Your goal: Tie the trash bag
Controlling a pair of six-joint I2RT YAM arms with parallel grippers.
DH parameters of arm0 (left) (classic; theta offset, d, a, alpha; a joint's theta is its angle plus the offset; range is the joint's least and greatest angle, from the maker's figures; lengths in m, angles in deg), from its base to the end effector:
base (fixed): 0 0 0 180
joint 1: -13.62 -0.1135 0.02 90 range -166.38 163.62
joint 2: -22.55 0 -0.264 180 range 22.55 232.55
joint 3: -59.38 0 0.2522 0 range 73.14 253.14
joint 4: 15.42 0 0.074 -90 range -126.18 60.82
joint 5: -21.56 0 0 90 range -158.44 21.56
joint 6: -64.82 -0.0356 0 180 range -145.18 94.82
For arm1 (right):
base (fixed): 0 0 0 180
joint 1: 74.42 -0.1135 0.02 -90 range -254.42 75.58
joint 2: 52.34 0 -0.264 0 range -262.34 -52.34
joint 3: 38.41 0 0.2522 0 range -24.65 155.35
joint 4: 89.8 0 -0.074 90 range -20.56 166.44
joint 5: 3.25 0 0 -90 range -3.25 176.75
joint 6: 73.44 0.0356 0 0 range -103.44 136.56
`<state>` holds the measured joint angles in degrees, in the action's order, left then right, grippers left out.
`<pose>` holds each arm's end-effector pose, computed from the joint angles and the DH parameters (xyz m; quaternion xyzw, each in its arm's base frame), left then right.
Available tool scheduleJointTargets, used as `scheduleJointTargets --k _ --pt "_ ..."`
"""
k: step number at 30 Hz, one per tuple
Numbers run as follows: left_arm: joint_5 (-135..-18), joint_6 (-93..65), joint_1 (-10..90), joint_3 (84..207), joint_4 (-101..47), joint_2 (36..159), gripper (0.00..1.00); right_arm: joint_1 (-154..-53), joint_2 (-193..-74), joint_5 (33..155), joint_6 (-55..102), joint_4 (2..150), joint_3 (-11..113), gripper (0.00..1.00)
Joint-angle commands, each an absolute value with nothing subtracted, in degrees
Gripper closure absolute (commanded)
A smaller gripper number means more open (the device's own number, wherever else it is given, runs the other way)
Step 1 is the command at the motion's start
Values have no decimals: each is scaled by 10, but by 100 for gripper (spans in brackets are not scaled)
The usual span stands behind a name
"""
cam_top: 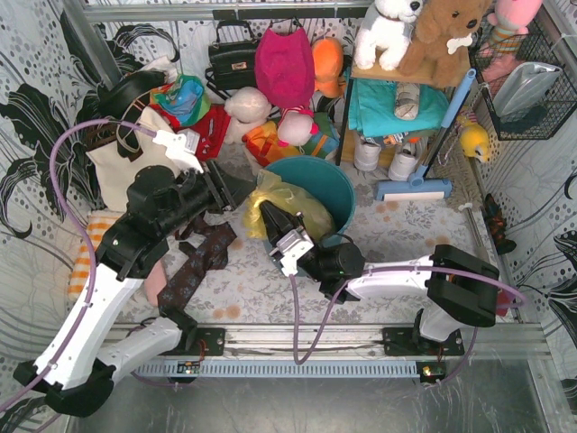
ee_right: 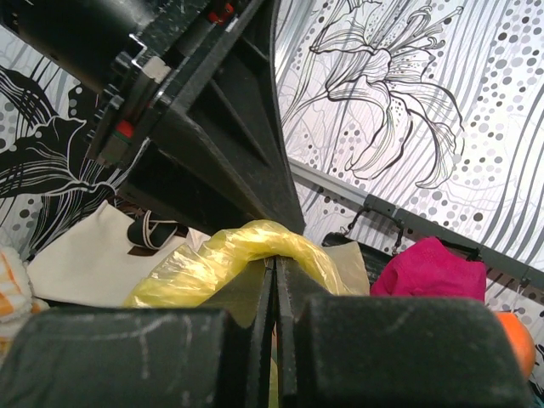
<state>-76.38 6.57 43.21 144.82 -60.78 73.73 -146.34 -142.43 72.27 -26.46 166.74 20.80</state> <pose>0.1455 -0.0883 0.4401 0.0295 0.7710 -0.3693 0.5179 0.1055 0.2945 0.3256 -0.2529 0.2997 0.1832 0.9015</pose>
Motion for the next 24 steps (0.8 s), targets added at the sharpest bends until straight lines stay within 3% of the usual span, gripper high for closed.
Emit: scheduleJointTargets --k 1,15,24 --pt "-766 77 434 1479 -567 744 48 -1462 -1435 739 -280 1702 234 100" --pt "-782 91 434 1475 -572 756 50 -1463 -1432 737 -284 1707 231 100" --pt "-787 99 434 1462 -590 747 58 -1462 -1432 730 -291 1715 231 100"
